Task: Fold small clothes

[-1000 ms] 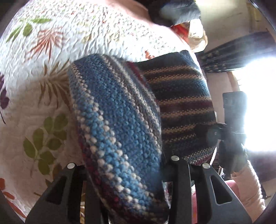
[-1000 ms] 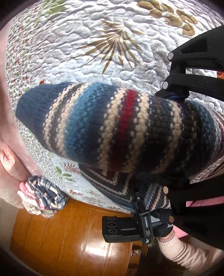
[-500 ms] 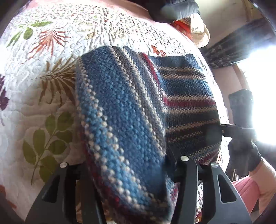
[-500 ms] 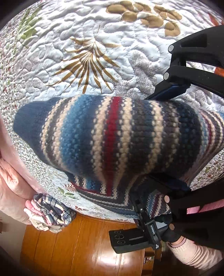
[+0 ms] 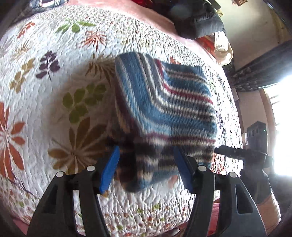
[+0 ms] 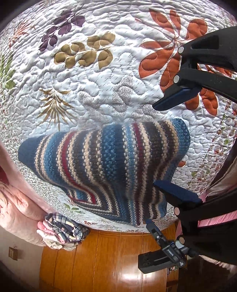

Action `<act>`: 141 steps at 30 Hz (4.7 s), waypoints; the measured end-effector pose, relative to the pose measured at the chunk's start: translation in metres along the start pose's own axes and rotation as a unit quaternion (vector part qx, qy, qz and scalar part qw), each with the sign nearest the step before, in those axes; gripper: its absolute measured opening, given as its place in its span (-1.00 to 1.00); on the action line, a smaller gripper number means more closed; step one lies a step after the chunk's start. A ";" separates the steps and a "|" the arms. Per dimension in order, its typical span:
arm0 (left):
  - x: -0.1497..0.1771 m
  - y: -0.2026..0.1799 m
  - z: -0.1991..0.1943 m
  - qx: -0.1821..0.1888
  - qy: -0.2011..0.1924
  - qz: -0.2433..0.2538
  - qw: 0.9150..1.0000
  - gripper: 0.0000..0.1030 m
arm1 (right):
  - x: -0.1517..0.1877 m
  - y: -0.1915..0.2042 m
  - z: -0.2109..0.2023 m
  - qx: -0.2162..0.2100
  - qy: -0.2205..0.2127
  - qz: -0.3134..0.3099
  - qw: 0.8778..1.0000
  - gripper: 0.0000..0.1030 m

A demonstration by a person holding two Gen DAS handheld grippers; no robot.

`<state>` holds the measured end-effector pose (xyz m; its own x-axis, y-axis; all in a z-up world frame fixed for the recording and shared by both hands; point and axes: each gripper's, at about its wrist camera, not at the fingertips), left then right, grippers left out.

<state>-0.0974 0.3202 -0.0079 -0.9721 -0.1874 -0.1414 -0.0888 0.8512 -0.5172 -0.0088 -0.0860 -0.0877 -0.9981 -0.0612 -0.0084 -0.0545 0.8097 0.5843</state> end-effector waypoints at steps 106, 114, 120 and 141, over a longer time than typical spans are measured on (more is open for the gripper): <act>0.136 -0.062 -0.089 -0.269 -0.105 0.104 0.952 0.79 | 0.172 0.145 -0.049 0.284 -0.209 -0.105 0.930 0.92; 0.133 -0.066 -0.089 -0.270 -0.107 0.105 0.951 0.79 | 0.170 0.140 -0.048 0.283 -0.203 -0.096 0.932 0.92; 0.133 -0.067 -0.088 -0.270 -0.104 0.106 0.951 0.79 | 0.170 0.139 -0.048 0.283 -0.203 -0.096 0.932 0.92; 0.134 -0.066 -0.086 -0.270 -0.103 0.108 0.951 0.79 | 0.169 0.137 -0.051 0.293 -0.215 -0.093 0.927 0.92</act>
<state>-0.2403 0.2806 0.0798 -0.9218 -0.0236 -0.3869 -0.0441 0.9981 0.0440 -0.1831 -0.0153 0.0324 -0.8826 -0.0947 -0.4605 -0.1068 0.9943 0.0003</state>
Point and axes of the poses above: each gripper's, at about its wrist camera, not at the fingertips, and z roughly the way its jaws point, y to its left, x to its underside, and after that the axes turned 1 degree about y, right-handed
